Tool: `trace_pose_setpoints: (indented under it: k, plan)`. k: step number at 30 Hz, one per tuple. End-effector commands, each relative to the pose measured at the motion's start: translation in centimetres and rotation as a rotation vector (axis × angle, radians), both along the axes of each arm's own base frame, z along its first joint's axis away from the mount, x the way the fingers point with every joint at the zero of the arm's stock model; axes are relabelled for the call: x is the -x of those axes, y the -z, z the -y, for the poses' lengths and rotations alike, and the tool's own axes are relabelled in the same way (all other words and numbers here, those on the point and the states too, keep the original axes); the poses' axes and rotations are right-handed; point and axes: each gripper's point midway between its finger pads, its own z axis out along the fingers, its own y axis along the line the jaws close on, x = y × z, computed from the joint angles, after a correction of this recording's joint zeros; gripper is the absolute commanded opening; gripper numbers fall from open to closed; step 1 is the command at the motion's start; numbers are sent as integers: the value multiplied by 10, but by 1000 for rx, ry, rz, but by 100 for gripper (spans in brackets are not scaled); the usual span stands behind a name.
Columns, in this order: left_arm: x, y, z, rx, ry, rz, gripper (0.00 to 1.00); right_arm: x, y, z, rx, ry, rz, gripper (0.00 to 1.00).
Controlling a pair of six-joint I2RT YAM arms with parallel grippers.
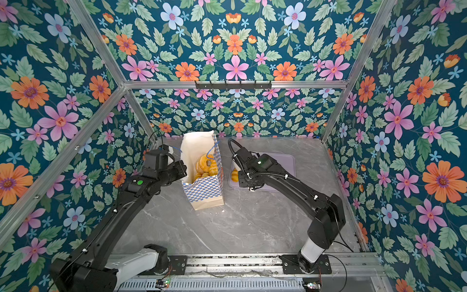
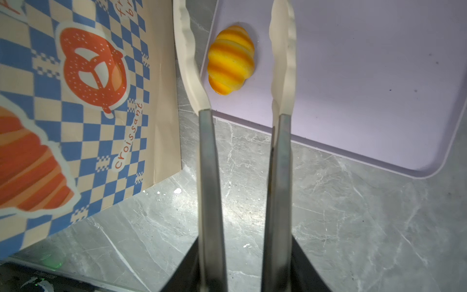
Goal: Place the fake bread into the paper bag
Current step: 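Lower the open tongs around the small striped bun on the tray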
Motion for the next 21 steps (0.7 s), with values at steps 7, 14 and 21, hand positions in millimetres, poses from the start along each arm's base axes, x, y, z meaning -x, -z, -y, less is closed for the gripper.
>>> trace_pose_setpoints:
  k: [7,14,21]
  plan:
    - [4,7,-3,-25,1,-21,5,-10,22,-14,-9,16,-29,44]
    - [5,9,-4,-27,1,-27,5,-15,37,-19,11,16,-54,44]
    - [6,10,-5,-30,-2,-27,5,-19,47,-26,19,7,-74,46]
